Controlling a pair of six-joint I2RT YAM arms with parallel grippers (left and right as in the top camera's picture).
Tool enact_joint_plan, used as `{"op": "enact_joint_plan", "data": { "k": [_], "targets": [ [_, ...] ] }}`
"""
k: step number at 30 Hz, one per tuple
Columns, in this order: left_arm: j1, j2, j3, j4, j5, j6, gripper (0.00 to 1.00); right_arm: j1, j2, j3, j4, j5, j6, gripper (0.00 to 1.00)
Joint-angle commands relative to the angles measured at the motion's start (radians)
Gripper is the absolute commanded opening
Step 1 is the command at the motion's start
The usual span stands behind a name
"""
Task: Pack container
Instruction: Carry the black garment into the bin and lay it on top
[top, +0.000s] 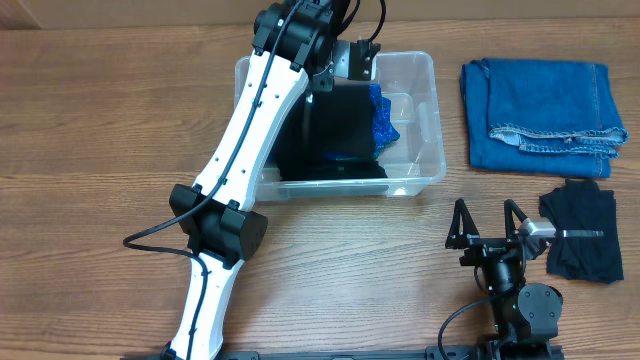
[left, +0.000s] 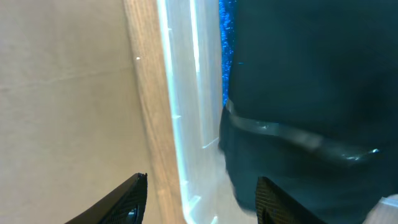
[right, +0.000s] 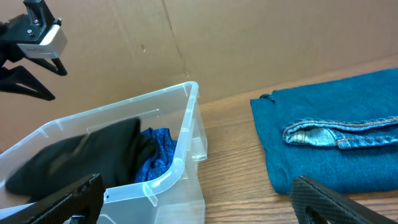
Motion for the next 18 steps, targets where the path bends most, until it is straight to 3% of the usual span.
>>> {"op": "enact_joint_plan", "data": {
  "k": [1, 7, 10, 13, 16, 18],
  "targets": [
    [-0.021, -0.032, -0.011, -0.074, 0.039, -0.094, 0.55, -0.003, -0.01, -0.01, 0.007, 0.012, -0.006, 1.0],
    [-0.065, -0.042, -0.008, -0.069, 0.013, -0.403, 0.55, -0.003, -0.01, -0.01, 0.007, 0.012, -0.006, 1.0],
    [-0.036, -0.063, 0.01, -0.054, -0.026, -0.556, 0.65, -0.003, -0.01, -0.01, 0.007, 0.012, -0.006, 1.0],
    [0.038, -0.1, 0.032, -0.053, -0.014, -0.709, 0.82, -0.003, -0.01, -0.01, 0.007, 0.012, -0.006, 1.0],
    [0.185, -0.154, 0.032, -0.054, 0.172, -0.842, 1.0, -0.003, -0.01, -0.01, 0.007, 0.012, -0.006, 1.0],
    [0.295, -0.166, 0.032, -0.056, 0.32, -0.933, 1.0, -0.003, -0.01, -0.01, 0.007, 0.012, -0.006, 1.0]
  ]
}}
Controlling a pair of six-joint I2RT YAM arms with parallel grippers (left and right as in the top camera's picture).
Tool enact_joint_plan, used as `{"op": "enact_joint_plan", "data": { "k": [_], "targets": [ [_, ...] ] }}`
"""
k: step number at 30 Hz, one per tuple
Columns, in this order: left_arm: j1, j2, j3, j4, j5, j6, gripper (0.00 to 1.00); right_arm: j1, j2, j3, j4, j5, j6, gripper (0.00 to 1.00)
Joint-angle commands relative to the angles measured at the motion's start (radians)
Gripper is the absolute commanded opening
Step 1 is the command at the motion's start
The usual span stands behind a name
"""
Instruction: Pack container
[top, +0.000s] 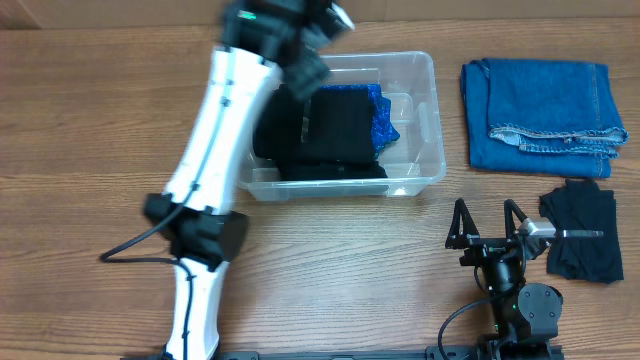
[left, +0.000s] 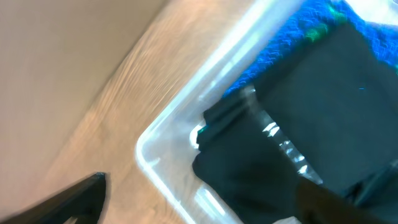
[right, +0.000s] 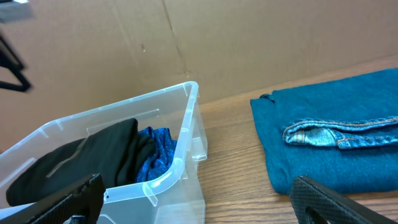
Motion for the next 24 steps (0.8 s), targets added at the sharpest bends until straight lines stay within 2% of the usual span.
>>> {"op": "enact_joint_plan", "data": {
  "k": [1, 3, 4, 6, 10, 13, 16, 19, 24],
  "targets": [
    [0.2, -0.079, 0.031, -0.003, 0.294, -0.251, 1.0, -0.003, -0.01, -0.01, 0.007, 0.013, -0.006, 1.0],
    [0.337, -0.076, 0.029, -0.014, 0.465, -0.367, 1.0, -0.003, -0.01, -0.01, 0.007, 0.013, -0.006, 1.0],
    [0.387, -0.076, 0.029, -0.019, 0.496, -0.412, 1.0, -0.003, -0.01, -0.01, 0.007, 0.013, -0.006, 1.0],
    [0.464, -0.076, 0.028, -0.03, 0.503, -0.454, 1.0, -0.003, -0.01, -0.01, 0.007, 0.013, -0.006, 1.0],
    [0.567, -0.076, 0.027, -0.059, 0.502, -0.453, 1.0, -0.003, -0.01, -0.01, 0.008, 0.014, -0.006, 1.0],
    [0.597, -0.076, 0.026, -0.077, 0.468, -0.452, 1.0, -0.003, -0.01, -0.01, 0.031, 0.039, 0.006, 1.0],
    [0.599, -0.076, 0.026, -0.076, 0.422, -0.452, 1.0, -0.003, -0.01, -0.001, 0.075, 0.031, 0.081, 1.0],
    [0.599, -0.076, 0.027, -0.076, 0.413, -0.452, 1.0, -0.003, 0.0, 0.072, 0.071, 0.028, 0.08, 1.0],
    [0.599, -0.076, 0.026, -0.076, 0.412, -0.452, 1.0, -0.003, 0.18, 0.405, -0.132, 0.034, 0.045, 1.0]
  ]
}}
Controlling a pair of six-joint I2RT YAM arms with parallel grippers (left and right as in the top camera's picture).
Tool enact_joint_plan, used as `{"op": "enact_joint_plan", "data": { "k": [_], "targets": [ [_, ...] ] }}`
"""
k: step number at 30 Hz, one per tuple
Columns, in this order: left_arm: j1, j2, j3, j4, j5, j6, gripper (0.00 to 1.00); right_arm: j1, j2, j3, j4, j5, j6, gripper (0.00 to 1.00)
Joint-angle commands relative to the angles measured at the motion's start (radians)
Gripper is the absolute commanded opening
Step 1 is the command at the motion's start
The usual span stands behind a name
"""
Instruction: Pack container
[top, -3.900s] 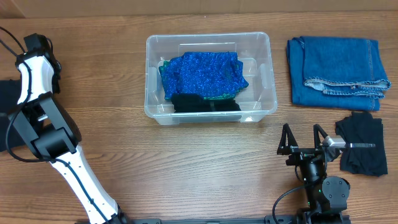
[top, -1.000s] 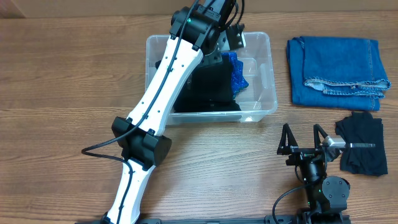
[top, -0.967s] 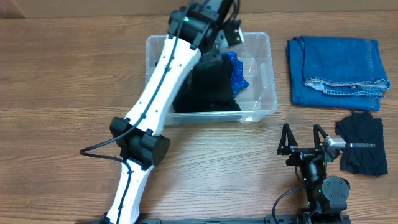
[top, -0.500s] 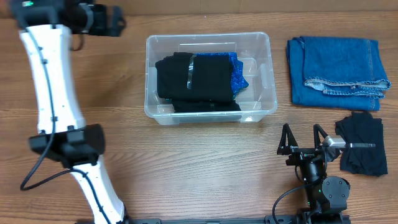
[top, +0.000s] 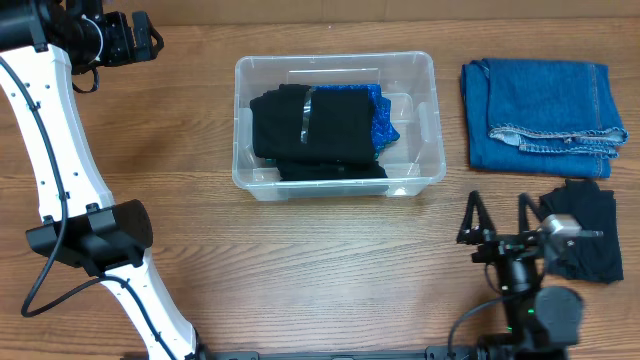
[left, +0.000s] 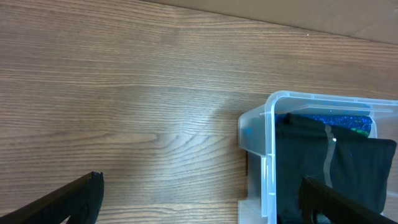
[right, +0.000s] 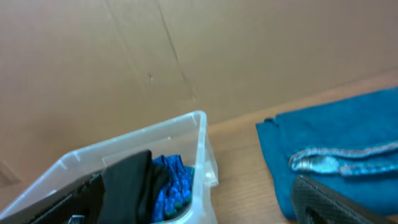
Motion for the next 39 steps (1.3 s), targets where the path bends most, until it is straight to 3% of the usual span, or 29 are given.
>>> {"op": "enact_joint_plan", "data": {
  "k": [1, 7, 10, 13, 17, 21, 26, 33, 39],
  "targets": [
    [0.002, -0.025, 0.014, -0.001, -0.007, -0.02, 1.0, -0.003, 0.169, 0.298, -0.132, 0.031, -0.019, 1.0],
    [0.002, -0.025, 0.014, -0.001, -0.007, -0.021, 1.0, -0.003, 0.579, 0.845, -0.649, 0.194, -0.044, 1.0],
    [0.002, -0.025, 0.014, -0.001, -0.007, -0.02, 1.0, -0.003, 0.694, 0.995, -0.81, 0.194, -0.168, 1.0],
    [0.002, -0.025, 0.014, -0.001, -0.007, -0.02, 1.0, -0.003, 0.748, 1.039, -0.877, 0.164, -0.169, 1.0],
    [0.002, -0.025, 0.014, -0.001, -0.007, -0.02, 1.0, -0.05, 0.783, 1.039, -0.962, 0.262, 0.104, 1.0],
    [0.002, -0.025, 0.014, -0.001, -0.007, -0.02, 1.0, -0.274, 0.838, 1.039, -1.081, 0.251, 0.302, 1.0],
    [0.002, -0.025, 0.014, -0.001, -0.007, -0.02, 1.0, -0.574, 0.928, 1.028, -1.094, 0.098, 0.269, 1.0],
    [0.002, -0.025, 0.014, -0.001, -0.007, -0.02, 1.0, -0.911, 1.122, 0.964, -0.964, -0.18, 0.129, 1.0],
    [0.002, -0.025, 0.014, -0.001, -0.007, -0.02, 1.0, -1.07, 1.328, 0.964, -0.904, -0.335, 0.093, 1.0]
  ]
}}
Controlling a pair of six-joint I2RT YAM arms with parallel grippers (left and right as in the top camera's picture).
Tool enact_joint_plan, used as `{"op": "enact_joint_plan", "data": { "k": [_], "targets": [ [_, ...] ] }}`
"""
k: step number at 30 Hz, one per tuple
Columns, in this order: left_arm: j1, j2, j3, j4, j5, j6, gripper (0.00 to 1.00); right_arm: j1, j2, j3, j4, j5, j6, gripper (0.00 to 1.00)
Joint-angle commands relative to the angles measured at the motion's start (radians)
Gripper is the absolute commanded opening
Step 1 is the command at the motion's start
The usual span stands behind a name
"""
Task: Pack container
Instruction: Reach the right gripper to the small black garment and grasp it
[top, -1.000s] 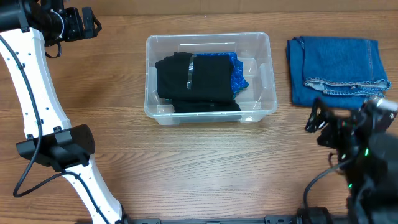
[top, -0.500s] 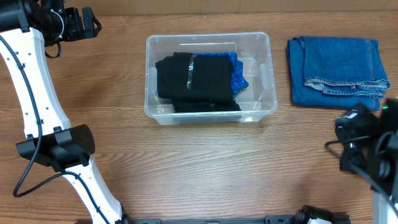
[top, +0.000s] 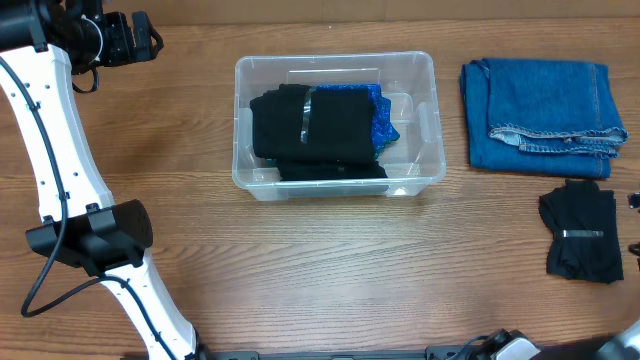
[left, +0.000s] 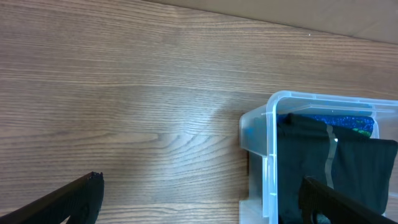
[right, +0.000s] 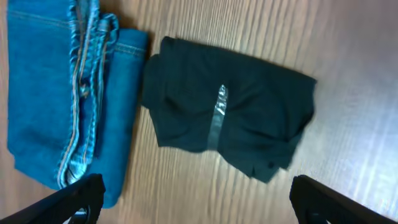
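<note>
The clear plastic container (top: 336, 57) stands mid-table and holds a folded black garment (top: 320, 130) with a silver stripe, lying over a blue sparkly cloth (top: 384, 118). A second black folded cloth (top: 580, 235) lies on the table at the right. My left gripper (top: 130, 38) is open far back left and holds nothing. In the left wrist view the left gripper (left: 199, 202) faces bare wood beside the container (left: 271, 124). My right gripper (right: 199, 202) is open above the black cloth (right: 230, 118). The overhead view does not show it.
Folded blue jeans (top: 540, 115) lie at the back right, just beyond the black cloth, and appear as the jeans (right: 62, 93) in the right wrist view. The white left arm (top: 60, 150) runs down the table's left side.
The right arm has left its place at the table's front. Its camera, which faced the container and jeans, now looks straight down on the black cloth and jeans. The left arm is unchanged.
My left gripper was open at the black garment in the container. Then it was above the container's back left corner, and then far back left, with the garment lying in the container. The right gripper stood open at the front and is now over the second black cloth.
</note>
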Motion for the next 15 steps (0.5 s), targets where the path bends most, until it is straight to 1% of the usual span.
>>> {"op": "enact_joint_plan", "data": {
  "k": [1, 4, 6, 11, 12, 15],
  "targets": [
    [0.002, -0.025, 0.015, -0.001, -0.002, -0.02, 1.0, -0.066, 0.09, -0.007, 0.029, -0.13, -0.037, 1.0],
    [0.002, -0.025, 0.014, -0.001, -0.002, -0.02, 1.0, -0.097, 0.154, -0.01, 0.055, -0.133, -0.042, 1.0],
    [0.002, -0.025, 0.014, -0.001, -0.002, -0.02, 1.0, -0.107, 0.182, -0.01, 0.076, -0.128, -0.067, 1.0],
    [0.002, -0.025, 0.014, -0.001, -0.002, -0.02, 1.0, -0.13, 0.242, -0.011, 0.09, -0.118, -0.077, 1.0],
    [0.002, -0.025, 0.014, -0.001, -0.002, -0.02, 1.0, -0.13, 0.254, -0.011, 0.092, -0.118, -0.102, 1.0],
    [0.002, -0.025, 0.014, -0.001, -0.002, -0.02, 1.0, -0.13, 0.302, -0.011, 0.095, -0.118, -0.257, 0.95]
  ]
}}
